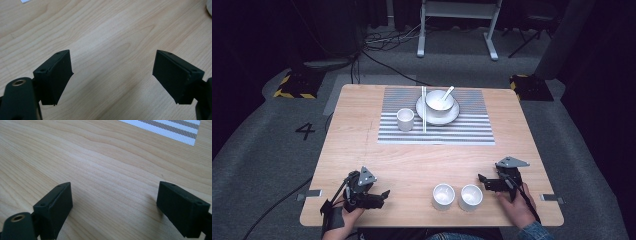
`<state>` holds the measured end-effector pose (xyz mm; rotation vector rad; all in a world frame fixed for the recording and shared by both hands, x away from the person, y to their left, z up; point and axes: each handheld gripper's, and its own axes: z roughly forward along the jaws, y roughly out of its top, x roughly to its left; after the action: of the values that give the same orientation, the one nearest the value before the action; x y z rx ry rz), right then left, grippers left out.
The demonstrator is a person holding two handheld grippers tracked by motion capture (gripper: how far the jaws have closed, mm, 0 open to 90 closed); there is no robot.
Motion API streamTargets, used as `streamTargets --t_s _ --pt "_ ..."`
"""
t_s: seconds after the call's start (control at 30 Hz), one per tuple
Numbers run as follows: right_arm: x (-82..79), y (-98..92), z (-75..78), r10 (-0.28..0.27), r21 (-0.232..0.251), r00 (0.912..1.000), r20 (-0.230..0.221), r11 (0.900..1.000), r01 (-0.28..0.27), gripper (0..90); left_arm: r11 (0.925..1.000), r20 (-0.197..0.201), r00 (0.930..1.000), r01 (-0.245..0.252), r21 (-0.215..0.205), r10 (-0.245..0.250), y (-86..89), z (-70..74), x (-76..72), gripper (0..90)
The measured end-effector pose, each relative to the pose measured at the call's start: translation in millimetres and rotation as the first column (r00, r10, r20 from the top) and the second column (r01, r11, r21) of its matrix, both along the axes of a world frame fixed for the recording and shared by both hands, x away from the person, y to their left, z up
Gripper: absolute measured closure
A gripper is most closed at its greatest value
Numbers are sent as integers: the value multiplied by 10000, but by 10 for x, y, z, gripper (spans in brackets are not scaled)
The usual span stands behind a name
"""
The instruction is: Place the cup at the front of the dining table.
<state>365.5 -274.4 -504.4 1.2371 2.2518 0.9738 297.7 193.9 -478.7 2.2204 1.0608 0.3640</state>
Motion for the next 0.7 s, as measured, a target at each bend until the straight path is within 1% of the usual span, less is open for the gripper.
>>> streamTargets --t_s 0.03,0.07,0.1,0.13,0.23,0.33,0.43,0.5,0.57,0.6,0.63,0.7 --pt "0 0 0 0 0 10000 0 10000 0 136 10000 -55 10000 7 56 -6 -1 -13 1 161" --pt "0 0 0 -1 0 10000 0 10000 1 136 9998 -98 9999 42 208 -40 0 -23 7 161" --pt "0 0 0 7 6 10000 -1 10000 -7 136 9997 -247 9997 19 233 -13 -7 -35 9 161" --pt "0 0 0 1 -2 10000 0 10000 -1 136 9994 -313 9995 100 317 -90 -7 -44 16 161" --pt "0 0 0 0 -1 10000 0 10000 0 136 9991 -582 9981 206 377 -184 -26 -81 22 158" --pt "0 0 0 2 -2 10000 1 10000 -2 136 9982 -724 9971 254 537 -215 -57 -135 26 156" --pt "0 0 0 1 -1 10000 0 10000 -1 136 9982 -691 9972 311 512 -276 -61 -146 23 146" --pt "-1 0 0 3 2 10000 1 10000 -3 136 9984 -572 9977 377 431 -352 -55 -159 23 144" --pt "-2 -1 0 8 3 10000 -8 10000 -8 136 9988 -203 9988 454 182 -450 -40 -204 17 123" --pt "-2 -1 0 14 2 10000 -4 10000 -14 136 9987 99 9987 507 -4 -507 -33 -239 12 103" --pt "-3 -2 0 15 5 10000 2 10000 -15 136 9981 147 9981 605 -126 -604 -26 -255 12 78" --pt "-4 -3 0 24 2 10000 6 10000 -24 136 9980 144 9980 618 -91 -616 -26 -254 12 71"
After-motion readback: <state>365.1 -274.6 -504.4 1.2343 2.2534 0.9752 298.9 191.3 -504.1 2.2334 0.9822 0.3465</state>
